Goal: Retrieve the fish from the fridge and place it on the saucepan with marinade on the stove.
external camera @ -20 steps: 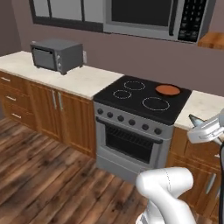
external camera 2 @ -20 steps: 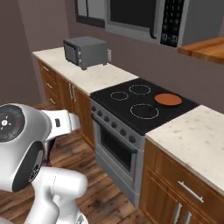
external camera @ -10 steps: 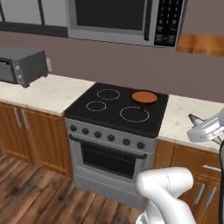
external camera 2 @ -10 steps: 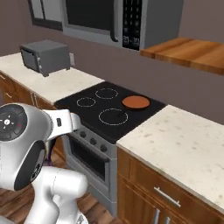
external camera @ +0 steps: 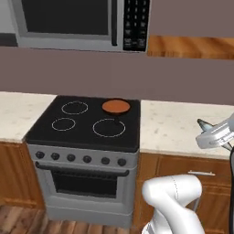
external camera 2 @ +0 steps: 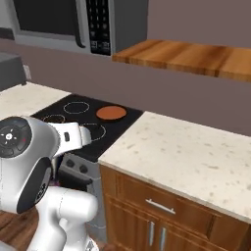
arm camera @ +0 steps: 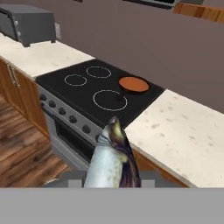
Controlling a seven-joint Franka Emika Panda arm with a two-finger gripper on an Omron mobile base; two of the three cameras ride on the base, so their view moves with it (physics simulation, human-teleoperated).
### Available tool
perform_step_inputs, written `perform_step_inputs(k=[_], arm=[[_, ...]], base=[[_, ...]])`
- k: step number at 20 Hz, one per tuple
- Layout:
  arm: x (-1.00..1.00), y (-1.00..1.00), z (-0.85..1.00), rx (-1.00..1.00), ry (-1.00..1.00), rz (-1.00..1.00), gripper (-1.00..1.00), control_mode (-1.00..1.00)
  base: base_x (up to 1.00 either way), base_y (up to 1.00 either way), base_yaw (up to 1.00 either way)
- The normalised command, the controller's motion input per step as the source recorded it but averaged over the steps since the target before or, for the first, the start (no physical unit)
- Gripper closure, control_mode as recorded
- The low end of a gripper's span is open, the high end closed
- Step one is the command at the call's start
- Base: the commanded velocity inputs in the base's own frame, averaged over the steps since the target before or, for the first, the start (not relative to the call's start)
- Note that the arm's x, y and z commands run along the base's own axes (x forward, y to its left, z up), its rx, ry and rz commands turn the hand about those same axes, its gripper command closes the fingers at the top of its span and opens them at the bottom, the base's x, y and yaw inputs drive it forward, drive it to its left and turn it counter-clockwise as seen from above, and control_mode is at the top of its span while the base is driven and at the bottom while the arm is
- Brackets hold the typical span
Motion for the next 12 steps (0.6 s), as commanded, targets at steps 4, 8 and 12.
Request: perform_step_inputs(k=[4,8,12], arm=[[0.0,0.0,0.0,0.0,0.0,0.0,1.0,1.0],[0.0,0.0,0.0,0.0,0.0,0.0,1.0,1.0],[0.0,0.0,0.0,0.0,0.0,0.0,1.0,1.0]], base=[[0.38,0.02,-0.44],[0.38,0.3,-0.35],[0.03,0.64,-0.2]])
